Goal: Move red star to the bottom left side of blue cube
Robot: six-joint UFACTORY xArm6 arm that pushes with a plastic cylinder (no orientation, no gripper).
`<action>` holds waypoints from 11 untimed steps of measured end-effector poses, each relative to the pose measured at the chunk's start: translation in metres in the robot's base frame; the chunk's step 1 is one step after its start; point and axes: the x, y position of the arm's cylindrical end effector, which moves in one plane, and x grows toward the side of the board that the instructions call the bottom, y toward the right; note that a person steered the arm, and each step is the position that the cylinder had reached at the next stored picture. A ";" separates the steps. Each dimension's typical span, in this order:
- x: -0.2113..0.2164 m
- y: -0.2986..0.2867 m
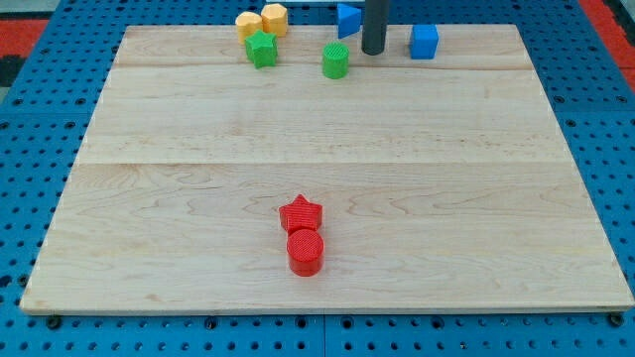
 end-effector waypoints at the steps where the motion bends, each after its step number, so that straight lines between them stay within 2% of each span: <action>1: 0.020 -0.050; 2: 0.017 -0.143; 5: 0.013 -0.086; 7: 0.070 -0.040; 9: 0.080 -0.028; 10: 0.098 -0.017; 11: 0.135 -0.006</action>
